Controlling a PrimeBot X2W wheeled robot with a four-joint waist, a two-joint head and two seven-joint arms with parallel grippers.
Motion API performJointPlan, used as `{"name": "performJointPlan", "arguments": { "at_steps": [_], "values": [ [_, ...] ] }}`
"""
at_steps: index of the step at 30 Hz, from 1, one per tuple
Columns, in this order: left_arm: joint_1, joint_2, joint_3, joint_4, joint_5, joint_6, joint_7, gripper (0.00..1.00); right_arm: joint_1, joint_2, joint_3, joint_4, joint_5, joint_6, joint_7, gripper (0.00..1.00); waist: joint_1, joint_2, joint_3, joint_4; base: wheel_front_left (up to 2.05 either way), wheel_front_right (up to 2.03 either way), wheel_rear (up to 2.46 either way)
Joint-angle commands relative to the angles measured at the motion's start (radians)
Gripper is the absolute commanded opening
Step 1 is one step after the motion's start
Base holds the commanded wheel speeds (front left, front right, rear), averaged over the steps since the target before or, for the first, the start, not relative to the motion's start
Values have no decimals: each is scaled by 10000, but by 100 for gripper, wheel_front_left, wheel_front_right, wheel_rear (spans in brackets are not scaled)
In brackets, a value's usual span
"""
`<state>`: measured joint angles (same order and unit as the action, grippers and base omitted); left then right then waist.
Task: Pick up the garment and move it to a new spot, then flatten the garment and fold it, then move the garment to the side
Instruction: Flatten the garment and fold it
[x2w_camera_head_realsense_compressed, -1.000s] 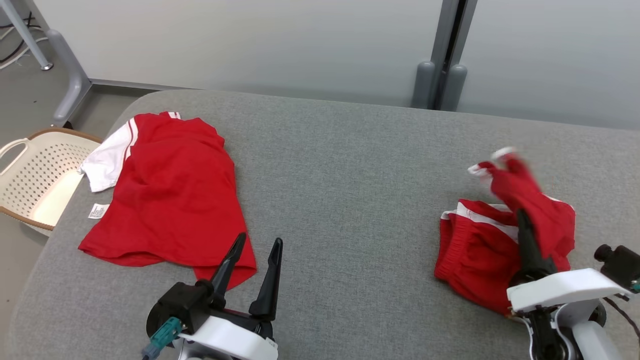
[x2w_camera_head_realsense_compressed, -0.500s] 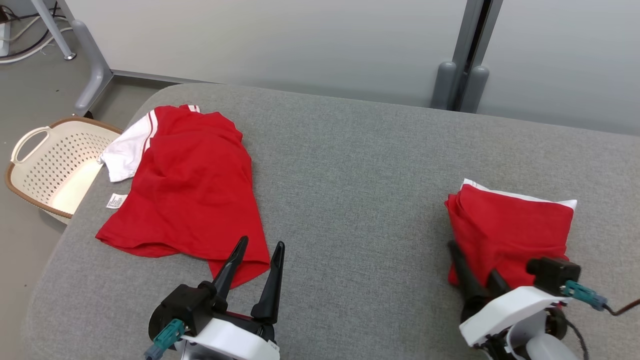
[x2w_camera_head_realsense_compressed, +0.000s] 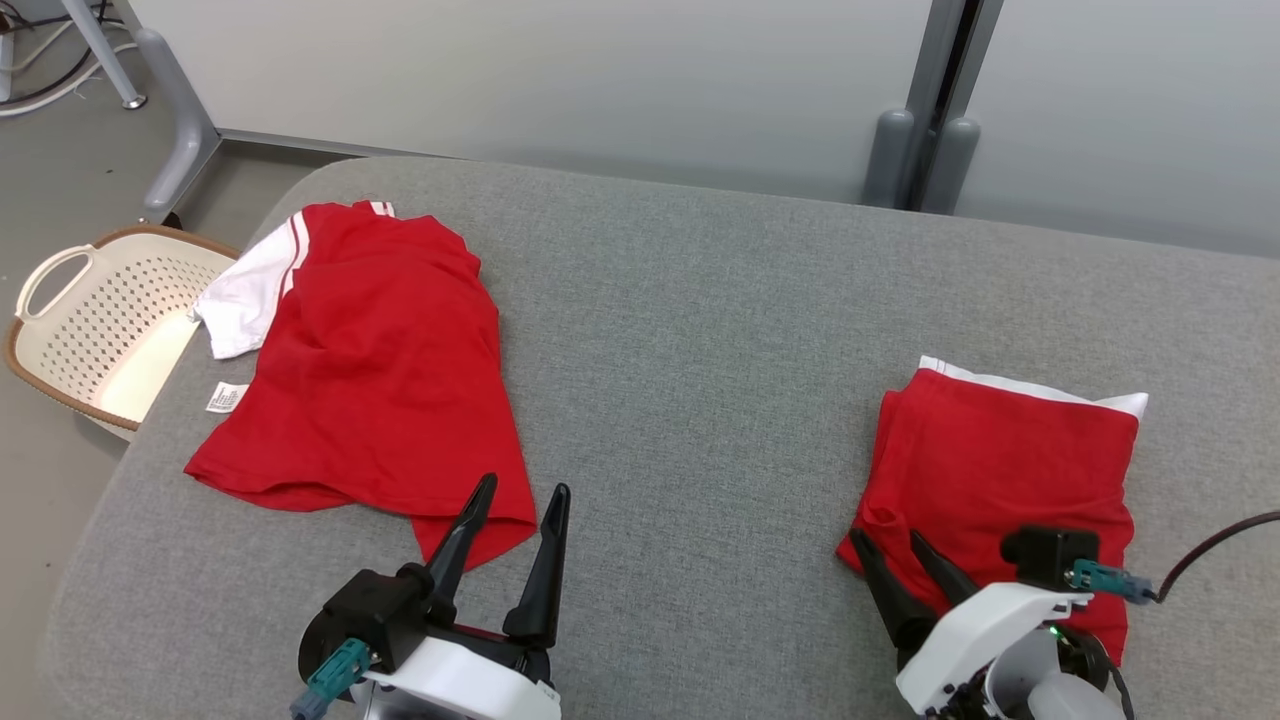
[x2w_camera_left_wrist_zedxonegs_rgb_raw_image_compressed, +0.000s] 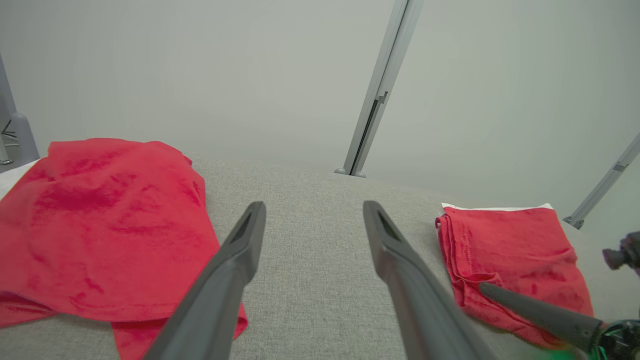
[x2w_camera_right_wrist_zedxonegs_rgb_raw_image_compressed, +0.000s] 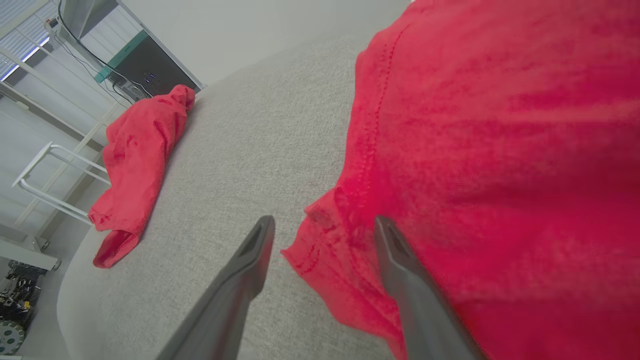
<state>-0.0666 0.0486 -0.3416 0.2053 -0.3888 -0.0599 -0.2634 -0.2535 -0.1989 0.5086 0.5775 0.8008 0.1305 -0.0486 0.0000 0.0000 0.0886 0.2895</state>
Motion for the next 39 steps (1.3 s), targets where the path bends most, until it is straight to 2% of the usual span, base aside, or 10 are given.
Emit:
{"name": "performJointPlan", "arguments": {
  "at_steps": [1, 10, 13, 17, 24, 29, 33, 38, 39],
  "values": [
    [-82, 37, 6, -29, -73, 69, -18, 100, -150, 32, 58, 48, -35, 4, -59, 100, 0, 0, 21, -21, 0, 0, 0],
    [-106, 36, 228, -78, 54, 34, -18, 100, -536, -300, -355, -666, -199, 4, -1246, 100, 0, 0, -225, -664, 0, 0, 0],
    [-199, 37, 363, -245, 73, 23, -18, 100, -495, -617, -865, -851, -970, 2, -1732, 100, 0, 0, -299, -931, 0, 0, 0],
    [-255, 37, 594, -501, 32, 11, -18, 100, -234, -744, -1837, -1151, -2673, 2, -2070, 100, 0, 0, -339, -1287, 0, 0, 0],
    [-130, 37, 884, -760, 111, -35, -18, 100, 913, 66, -4113, -2588, -5449, 2, -2182, 100, 0, 0, -440, -1732, 0, 0, 0],
    [68, 36, 826, -864, -180, 67, -18, 100, 2002, 746, -5142, -3571, -6523, 2, -2179, 100, 0, 0, -478, -1850, 0, 0, 0],
    [225, 40, 797, -990, -294, 157, -18, 100, 2417, 1097, -5410, -3948, -6796, 4, -2179, 100, 0, 0, -427, -1920, 0, 0, 0],
    [131, 40, 727, -981, -203, 86, -18, 100, 2290, 1220, -5183, -4156, -6983, 2, -2180, 100, 0, 0, -247, -1850, 0, 0, 0],
    [72, 37, 720, -968, -177, 72, -18, 100, 2205, 1224, -5109, -4154, -6987, 2, -2180, 44, 0, 0, -191, -1810, 0, 0, 0]
  ]
}}
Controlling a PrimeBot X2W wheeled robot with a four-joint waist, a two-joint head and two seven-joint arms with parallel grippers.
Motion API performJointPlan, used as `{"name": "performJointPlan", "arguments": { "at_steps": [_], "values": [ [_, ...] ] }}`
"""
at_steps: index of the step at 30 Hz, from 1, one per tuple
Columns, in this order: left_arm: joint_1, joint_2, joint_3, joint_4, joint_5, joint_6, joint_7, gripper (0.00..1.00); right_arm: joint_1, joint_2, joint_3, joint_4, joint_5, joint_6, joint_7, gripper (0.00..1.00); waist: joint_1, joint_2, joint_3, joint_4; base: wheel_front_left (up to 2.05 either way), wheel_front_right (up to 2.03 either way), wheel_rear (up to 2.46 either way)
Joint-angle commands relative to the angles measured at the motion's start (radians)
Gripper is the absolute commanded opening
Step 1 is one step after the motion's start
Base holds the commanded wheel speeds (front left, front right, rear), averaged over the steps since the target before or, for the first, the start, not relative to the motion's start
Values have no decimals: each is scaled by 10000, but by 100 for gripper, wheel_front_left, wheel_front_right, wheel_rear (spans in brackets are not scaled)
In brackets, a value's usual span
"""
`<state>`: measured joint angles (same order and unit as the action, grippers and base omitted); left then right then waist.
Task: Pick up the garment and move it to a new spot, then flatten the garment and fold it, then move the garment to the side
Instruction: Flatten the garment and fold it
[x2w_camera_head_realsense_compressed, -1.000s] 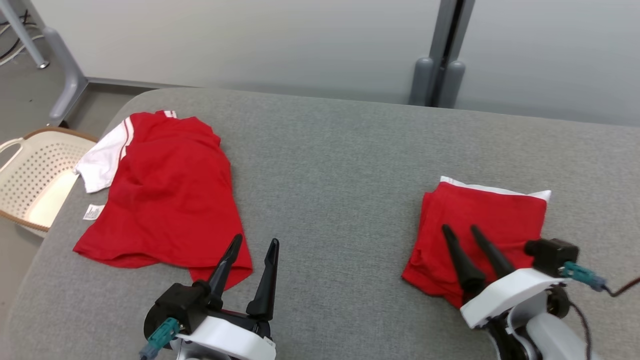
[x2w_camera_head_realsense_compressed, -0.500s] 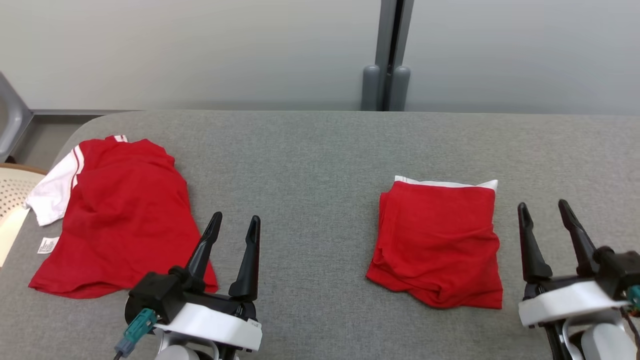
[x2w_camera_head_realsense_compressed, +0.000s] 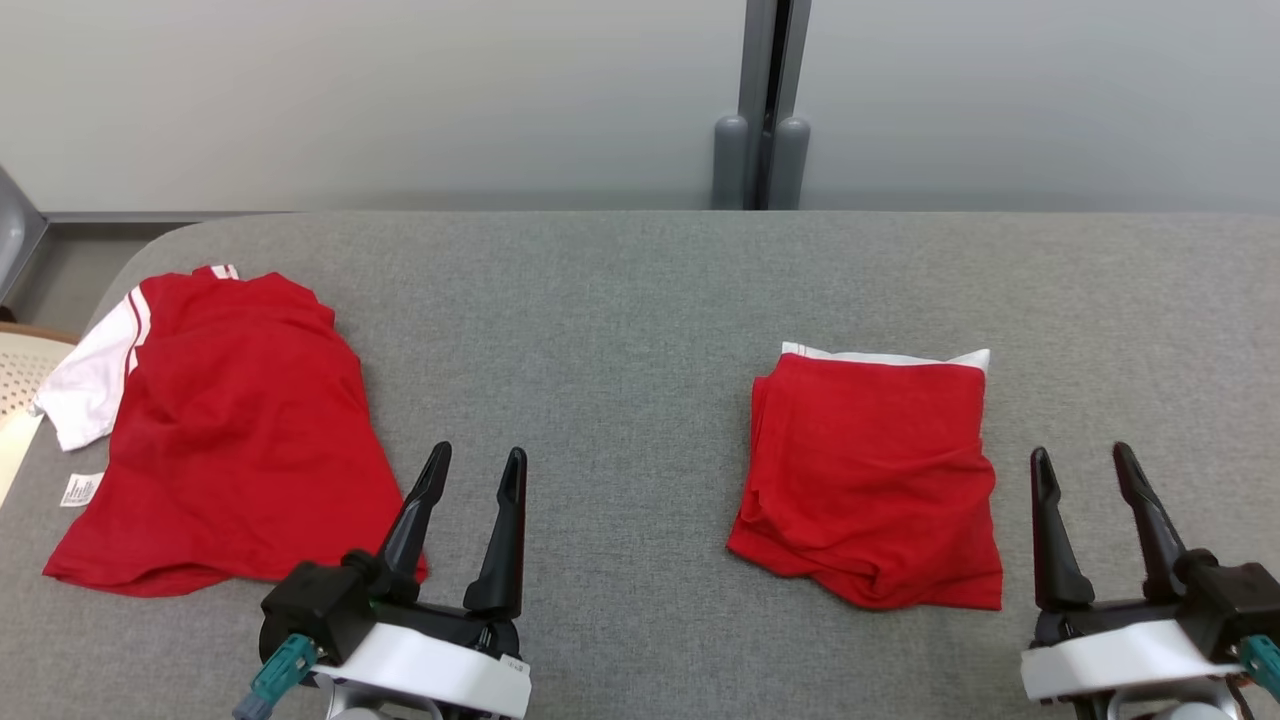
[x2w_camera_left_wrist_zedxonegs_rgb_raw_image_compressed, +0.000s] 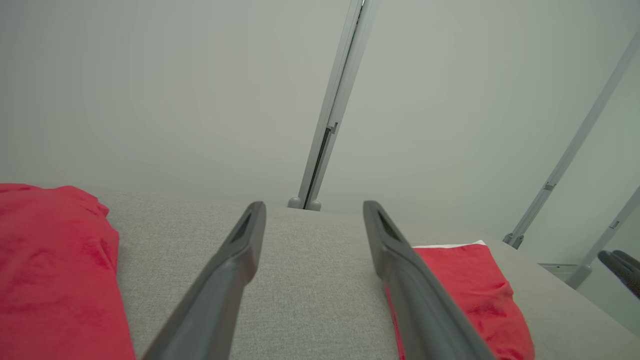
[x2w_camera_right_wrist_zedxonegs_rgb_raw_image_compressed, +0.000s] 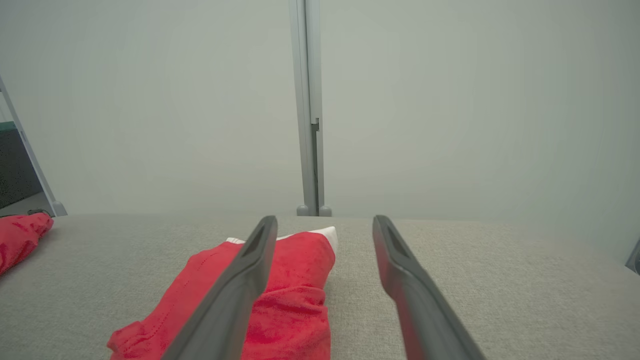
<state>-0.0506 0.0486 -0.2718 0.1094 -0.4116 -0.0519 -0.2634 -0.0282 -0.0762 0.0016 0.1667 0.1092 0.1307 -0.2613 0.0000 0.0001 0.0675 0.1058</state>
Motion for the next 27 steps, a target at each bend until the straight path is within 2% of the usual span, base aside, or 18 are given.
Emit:
{"name": "performJointPlan", "arguments": {
  "at_steps": [1, 10, 21, 27],
  "values": [
    [-148, 39, 13, 12, 84, -28, -18, 100, -162, -1, 3, -55, -24, 0, -54, 0, 0, -1, 91, 78, 0, 0, 0],
    [-595, 36, -247, 91, -170, -129, -18, 100, -1326, -259, 676, 940, 294, -1, -55, 0, 0, -1, 923, 884, 0, 0, 0],
    [-1074, 33, -599, 218, -284, -173, -18, 100, -2785, -406, -347, 4192, 196, -1, -32, 0, 0, -1, 1531, 2064, 0, 0, 0],
    [-1110, 36, -865, 170, -94, -129, -18, 100, -3496, -722, -782, 6147, 467, -3, -29, 0, 0, -1, 1689, 2369, 0, 0, 0]
  ]
}}
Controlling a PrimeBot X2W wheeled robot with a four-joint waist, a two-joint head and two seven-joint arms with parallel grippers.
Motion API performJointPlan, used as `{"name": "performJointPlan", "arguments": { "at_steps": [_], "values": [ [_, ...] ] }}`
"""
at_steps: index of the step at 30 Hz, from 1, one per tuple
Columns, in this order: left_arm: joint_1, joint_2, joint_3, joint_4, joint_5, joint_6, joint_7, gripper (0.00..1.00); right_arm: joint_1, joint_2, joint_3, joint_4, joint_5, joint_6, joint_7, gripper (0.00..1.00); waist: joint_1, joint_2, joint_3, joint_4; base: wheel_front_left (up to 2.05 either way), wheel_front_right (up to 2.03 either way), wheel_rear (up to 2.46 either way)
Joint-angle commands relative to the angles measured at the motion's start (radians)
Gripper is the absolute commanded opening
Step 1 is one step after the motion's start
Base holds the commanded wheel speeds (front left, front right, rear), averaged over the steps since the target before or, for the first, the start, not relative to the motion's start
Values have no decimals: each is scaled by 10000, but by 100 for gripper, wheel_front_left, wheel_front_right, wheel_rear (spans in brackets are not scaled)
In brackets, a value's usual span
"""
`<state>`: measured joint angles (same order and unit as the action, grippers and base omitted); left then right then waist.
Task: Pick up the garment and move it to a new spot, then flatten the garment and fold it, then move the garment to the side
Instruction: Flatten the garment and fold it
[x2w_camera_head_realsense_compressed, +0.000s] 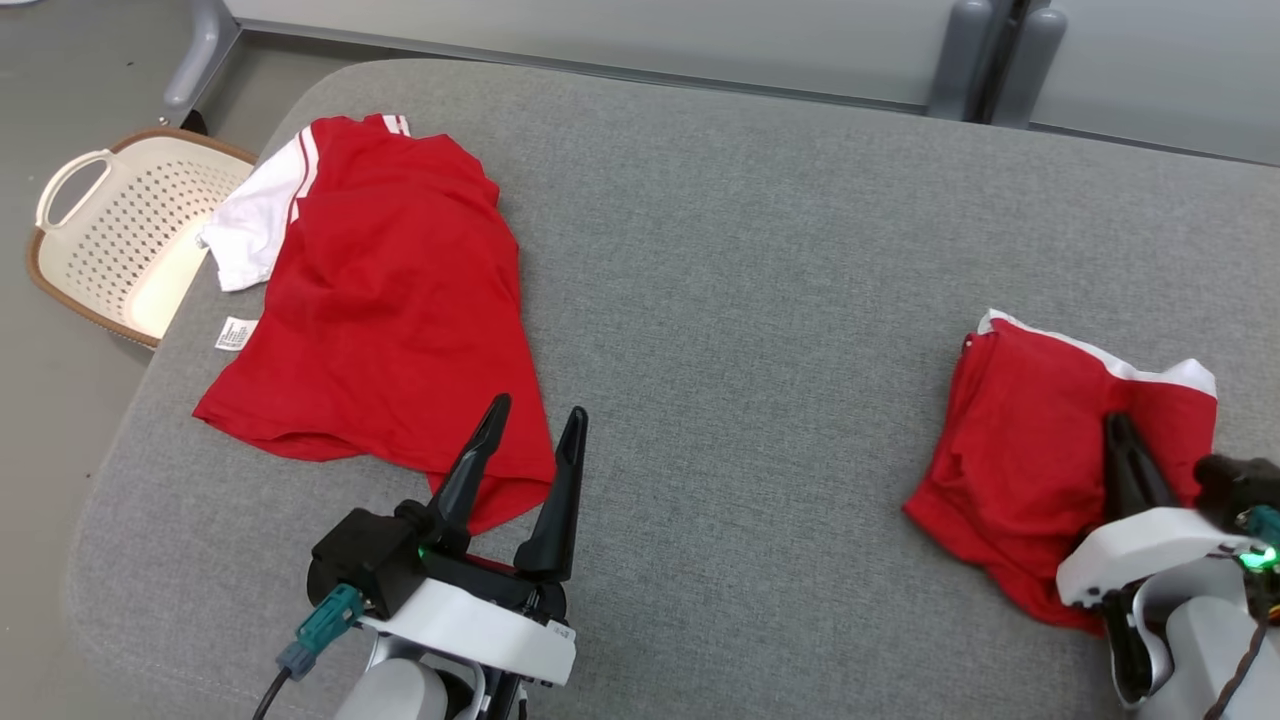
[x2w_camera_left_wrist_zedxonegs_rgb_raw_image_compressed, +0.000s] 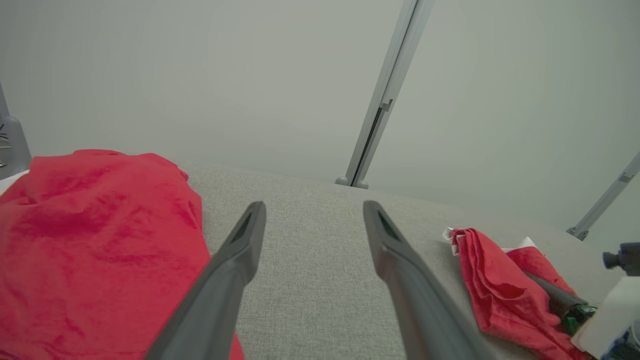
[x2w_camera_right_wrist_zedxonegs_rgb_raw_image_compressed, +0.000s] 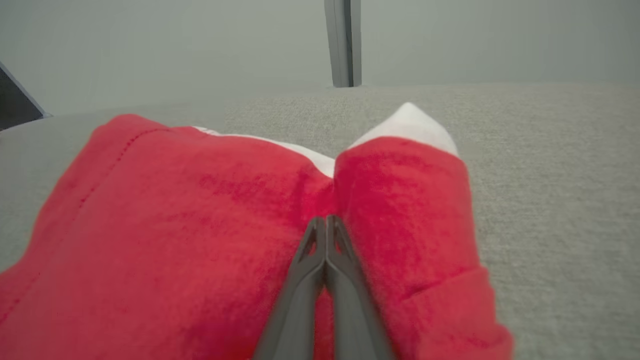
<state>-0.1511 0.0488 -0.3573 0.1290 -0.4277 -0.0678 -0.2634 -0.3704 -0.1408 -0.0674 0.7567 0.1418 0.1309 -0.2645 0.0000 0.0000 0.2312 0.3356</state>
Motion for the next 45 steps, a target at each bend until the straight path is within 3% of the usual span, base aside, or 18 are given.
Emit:
{"name": "performJointPlan", "arguments": {
  "at_steps": [1, 4, 9, 13, 18, 25, 33, 37, 45],
  "values": [
    [-108, 34, -45, -15, 64, 41, -18, 100, -177, -116, -179, 530, 211, -5, 11, 0, 0, 0, 49, 95, 0, 0, 0],
    [-75, 34, -81, 13, 22, 85, -17, 100, -469, -183, -344, 699, 332, -11, 11, 0, 0, 0, -25, 133, 0, 0, 0],
    [48, 35, -18, 65, 29, 138, -17, 100, -291, -168, -606, -144, 338, -11, 0, 0, 0, 0, -252, 45, 0, 0, 0],
    [122, 35, -77, 71, 53, 120, -17, 100, -174, -61, -1284, 400, 292, -2, -2, 0, 0, 0, -387, -30, 0, 0, 0],
    [117, 35, -209, 109, 38, 161, -17, 100, -404, -23, -1323, 811, 357, -2, -2, 0, 0, 0, -462, -34, 0, 0, 0],
    [175, 37, -111, 181, 69, 152, -17, 100, -109, 500, 435, -835, 1016, -2, -2, 0, 0, 0, -614, -76, 0, 0, 0],
    [209, 39, -146, 213, 35, 181, -17, 100, -323, 287, 1630, 109, 1401, -2, -2, 0, 0, 0, -749, 94, 0, 0, 0],
    [392, 32, 146, 272, 129, 248, -17, 100, -211, 121, 1642, -536, 1460, -3, 0, 0, 0, 0, -954, -29, 0, 0, 0],
    [652, 34, 623, 94, 288, 207, -17, 100, 873, 172, 631, -2539, 1519, -2, -2, 0, 0, 0, -1527, -690, 0, 0, 0]
  ]
}}
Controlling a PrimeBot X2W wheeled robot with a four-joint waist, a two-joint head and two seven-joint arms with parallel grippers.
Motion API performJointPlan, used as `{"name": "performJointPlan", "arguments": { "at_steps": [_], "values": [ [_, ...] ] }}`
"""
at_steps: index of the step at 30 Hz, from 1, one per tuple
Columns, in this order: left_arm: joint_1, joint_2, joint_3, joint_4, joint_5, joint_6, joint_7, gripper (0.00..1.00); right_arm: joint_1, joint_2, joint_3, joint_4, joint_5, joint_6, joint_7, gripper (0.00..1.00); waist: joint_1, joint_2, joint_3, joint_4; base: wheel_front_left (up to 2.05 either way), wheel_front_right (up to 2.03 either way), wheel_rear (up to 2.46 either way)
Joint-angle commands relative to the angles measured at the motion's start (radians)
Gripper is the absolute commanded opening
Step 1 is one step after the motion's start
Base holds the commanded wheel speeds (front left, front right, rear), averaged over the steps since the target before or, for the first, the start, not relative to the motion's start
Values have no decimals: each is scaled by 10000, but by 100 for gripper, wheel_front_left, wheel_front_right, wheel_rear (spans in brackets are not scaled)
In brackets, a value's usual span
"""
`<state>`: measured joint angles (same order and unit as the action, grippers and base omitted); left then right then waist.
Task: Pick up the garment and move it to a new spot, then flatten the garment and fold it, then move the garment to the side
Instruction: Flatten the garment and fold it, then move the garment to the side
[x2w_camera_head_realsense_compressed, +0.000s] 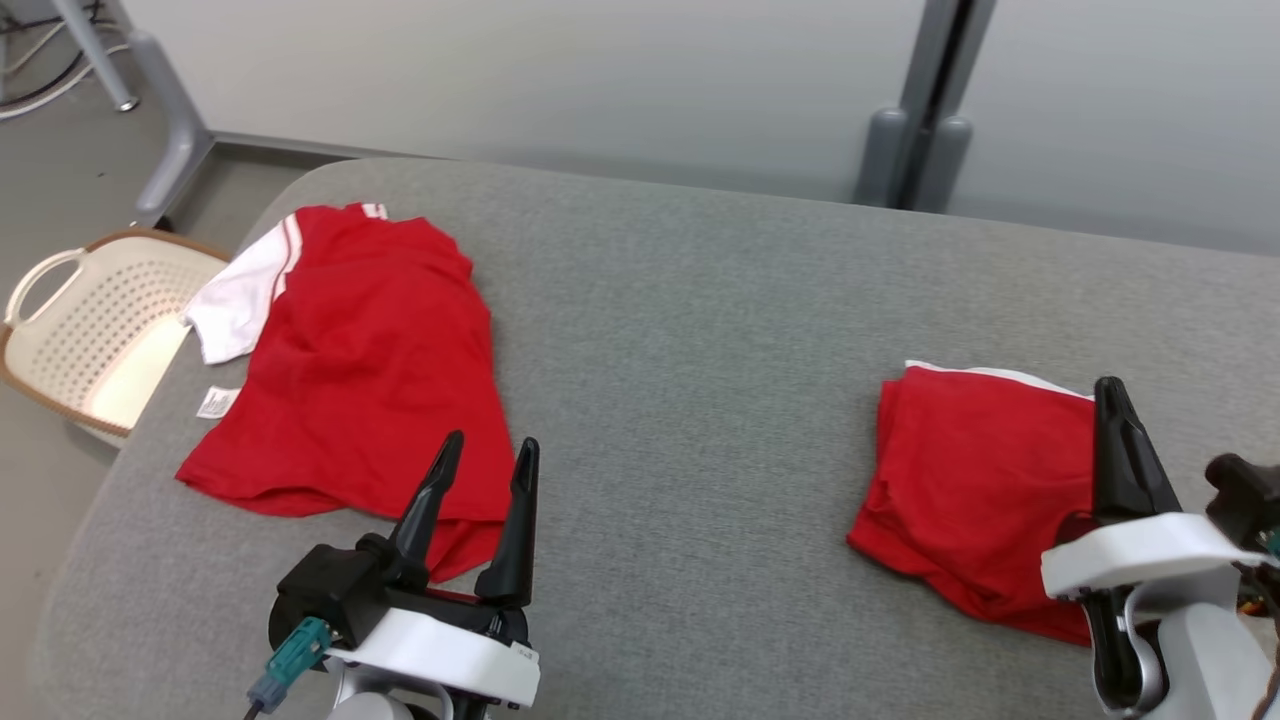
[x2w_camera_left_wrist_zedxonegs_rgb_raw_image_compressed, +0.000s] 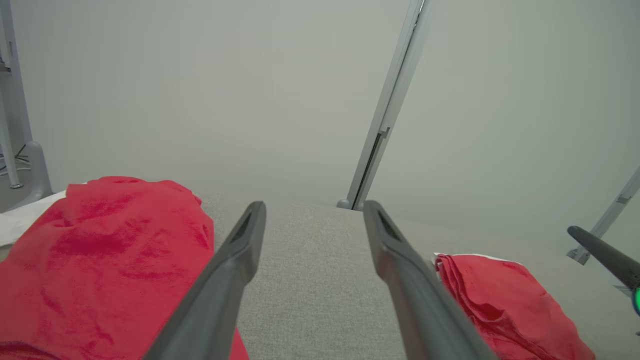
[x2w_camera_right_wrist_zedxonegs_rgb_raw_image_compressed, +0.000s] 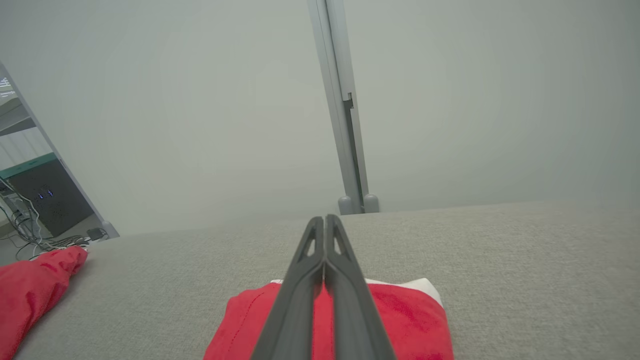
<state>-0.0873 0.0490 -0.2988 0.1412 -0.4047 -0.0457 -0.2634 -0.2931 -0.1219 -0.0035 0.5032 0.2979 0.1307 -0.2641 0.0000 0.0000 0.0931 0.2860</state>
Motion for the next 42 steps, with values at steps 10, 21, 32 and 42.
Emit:
{"name": "performJointPlan", "arguments": {
  "at_steps": [10, 21, 32, 42],
  "values": [
    [210, 34, 202, -18, 302, -96, -17, 100, 1839, 268, -618, -2094, -517, 0, -6, 100, 0, 0, -332, -1039, 0, 0, 0],
    [472, 34, 309, 186, 446, -143, -17, 100, 2531, 590, -841, -2291, -820, 0, -6, 100, 0, 0, -363, -1317, 0, 0, 0],
    [148, 37, 164, 220, 385, -219, -17, 100, 1762, 544, -746, -812, -362, 0, 435, 100, 0, 0, 86, -1026, 0, 0, 0],
    [-158, 32, 26, 303, 326, -303, -17, 100, 385, 281, -998, 1025, 677, 0, 901, 100, 0, 0, 781, -554, 0, 0, 0]
  ]
}}
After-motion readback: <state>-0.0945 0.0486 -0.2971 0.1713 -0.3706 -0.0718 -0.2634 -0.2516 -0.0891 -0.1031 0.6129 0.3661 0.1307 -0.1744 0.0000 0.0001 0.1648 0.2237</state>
